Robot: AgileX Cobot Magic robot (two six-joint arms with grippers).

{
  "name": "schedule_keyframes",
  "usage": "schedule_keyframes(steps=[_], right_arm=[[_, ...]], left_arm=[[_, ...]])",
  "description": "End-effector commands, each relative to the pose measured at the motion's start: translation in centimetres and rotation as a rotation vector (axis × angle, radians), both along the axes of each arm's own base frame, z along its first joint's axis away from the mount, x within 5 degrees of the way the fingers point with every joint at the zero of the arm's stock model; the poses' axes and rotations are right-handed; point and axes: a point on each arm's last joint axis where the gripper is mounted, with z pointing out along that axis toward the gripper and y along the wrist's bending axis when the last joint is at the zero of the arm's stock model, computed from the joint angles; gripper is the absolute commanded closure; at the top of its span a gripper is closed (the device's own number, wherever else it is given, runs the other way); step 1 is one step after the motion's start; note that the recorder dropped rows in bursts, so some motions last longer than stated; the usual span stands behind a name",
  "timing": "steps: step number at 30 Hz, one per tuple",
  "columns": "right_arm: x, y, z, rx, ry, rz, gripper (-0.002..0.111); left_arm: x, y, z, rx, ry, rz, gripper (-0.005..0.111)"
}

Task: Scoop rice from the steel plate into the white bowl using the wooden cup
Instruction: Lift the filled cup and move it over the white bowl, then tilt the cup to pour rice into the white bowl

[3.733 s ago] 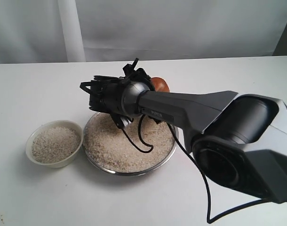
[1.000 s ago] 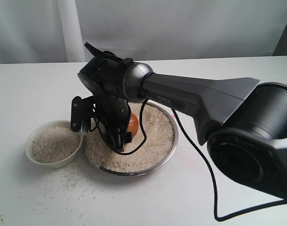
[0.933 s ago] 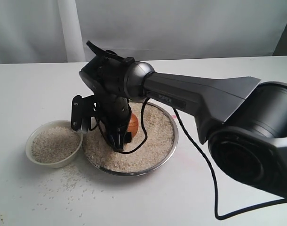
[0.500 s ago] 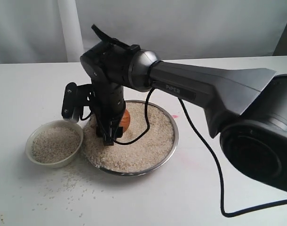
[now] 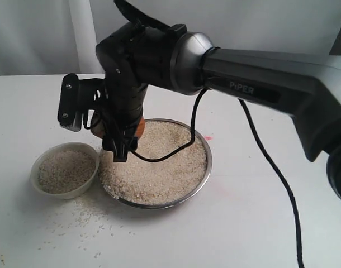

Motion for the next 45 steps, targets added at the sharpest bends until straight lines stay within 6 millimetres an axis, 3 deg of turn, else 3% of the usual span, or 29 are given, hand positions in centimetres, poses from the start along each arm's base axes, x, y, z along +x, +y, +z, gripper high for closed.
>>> schedule_keyframes(steps=[1, 6, 12, 17, 31, 45], right_arm=[[-0.9, 1.7, 1.3, 0.042, -0.097, 0.064, 0.108], [-1.7, 4.4, 2.4, -0.013, -0.232, 0.146, 0.108], [-2.7, 7.0, 0.7, -0.186, -0.437, 0.282, 0.108], [-3.2, 8.5, -2.0, -0.311, -0.547, 0.38, 0.108], [-4.1, 10.6, -5.2, -0.533, -0.779, 0.537, 0.108], [-3.8, 11.0, -5.4, -0.623, -0.897, 0.602, 0.108]], left_arm=[[0.0, 0.0, 0.1, -0.011, -0.009, -0.004, 0.107], [0.0, 0.0, 0.1, -0.009, -0.009, -0.004, 0.107], [0.0, 0.0, 0.1, -0.009, -0.009, -0.004, 0.107], [0.0, 0.0, 0.1, -0.011, -0.009, -0.003, 0.107], [0.0, 0.0, 0.1, -0.009, -0.009, -0.004, 0.107], [0.0, 0.0, 0.1, -0.009, -0.009, -0.004, 0.107]])
